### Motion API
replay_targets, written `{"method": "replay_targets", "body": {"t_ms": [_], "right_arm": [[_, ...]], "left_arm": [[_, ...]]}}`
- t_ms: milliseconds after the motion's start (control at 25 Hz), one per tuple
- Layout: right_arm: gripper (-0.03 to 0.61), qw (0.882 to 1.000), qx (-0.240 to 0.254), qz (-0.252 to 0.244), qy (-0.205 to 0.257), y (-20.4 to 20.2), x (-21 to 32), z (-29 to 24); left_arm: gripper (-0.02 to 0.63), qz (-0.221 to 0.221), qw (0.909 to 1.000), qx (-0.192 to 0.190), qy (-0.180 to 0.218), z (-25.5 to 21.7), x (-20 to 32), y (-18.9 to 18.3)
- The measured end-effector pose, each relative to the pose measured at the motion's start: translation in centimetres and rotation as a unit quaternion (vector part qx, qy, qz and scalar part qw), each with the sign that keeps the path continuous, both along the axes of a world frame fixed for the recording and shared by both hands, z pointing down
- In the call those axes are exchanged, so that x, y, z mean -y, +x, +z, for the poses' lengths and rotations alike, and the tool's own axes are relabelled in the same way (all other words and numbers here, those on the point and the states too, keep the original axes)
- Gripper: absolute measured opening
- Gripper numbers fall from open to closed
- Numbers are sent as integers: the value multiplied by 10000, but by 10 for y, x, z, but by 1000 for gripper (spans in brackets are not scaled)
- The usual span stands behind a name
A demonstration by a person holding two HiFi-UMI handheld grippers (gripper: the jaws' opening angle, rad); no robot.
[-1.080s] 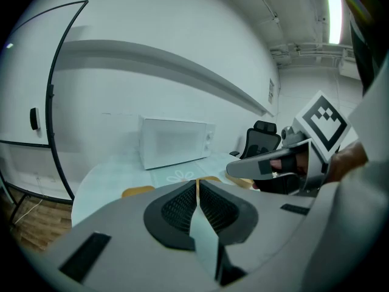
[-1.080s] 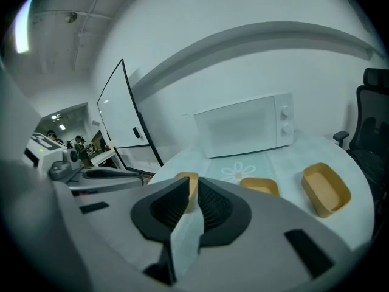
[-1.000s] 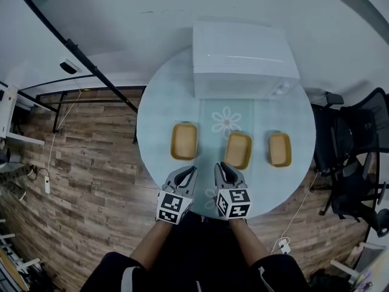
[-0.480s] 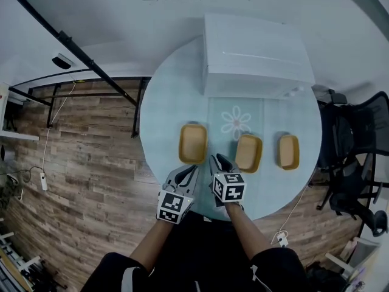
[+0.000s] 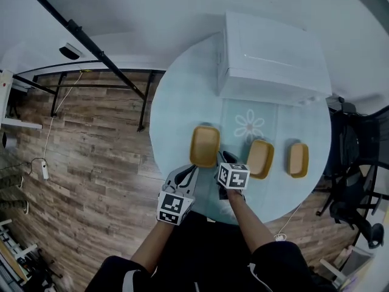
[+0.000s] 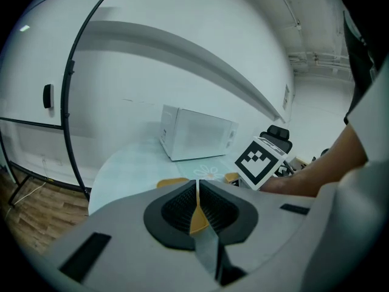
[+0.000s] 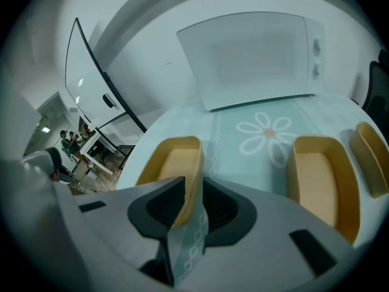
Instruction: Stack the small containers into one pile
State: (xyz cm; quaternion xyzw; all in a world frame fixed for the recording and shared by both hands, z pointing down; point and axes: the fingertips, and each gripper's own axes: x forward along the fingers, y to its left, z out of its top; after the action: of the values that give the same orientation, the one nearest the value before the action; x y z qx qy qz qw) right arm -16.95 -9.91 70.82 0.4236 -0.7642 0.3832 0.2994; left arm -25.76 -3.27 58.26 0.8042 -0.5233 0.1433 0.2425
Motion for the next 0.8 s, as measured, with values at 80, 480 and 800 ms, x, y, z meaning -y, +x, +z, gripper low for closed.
{"method": "replay_targets", "body": {"t_ms": [80, 480, 800], "right_arm": [[83, 10000, -33, -35, -68, -3, 1, 4], [83, 9994, -158, -147, -277, -11, 3, 22], [54, 9988, -71, -33, -483, -14, -3, 28]], "left_arm": [[25, -64, 10000, 1, -39, 2, 0, -6], [25, -188, 9997, 0, -127, 11, -2, -14], [25, -261, 9995, 24, -152, 12, -10, -18]]}}
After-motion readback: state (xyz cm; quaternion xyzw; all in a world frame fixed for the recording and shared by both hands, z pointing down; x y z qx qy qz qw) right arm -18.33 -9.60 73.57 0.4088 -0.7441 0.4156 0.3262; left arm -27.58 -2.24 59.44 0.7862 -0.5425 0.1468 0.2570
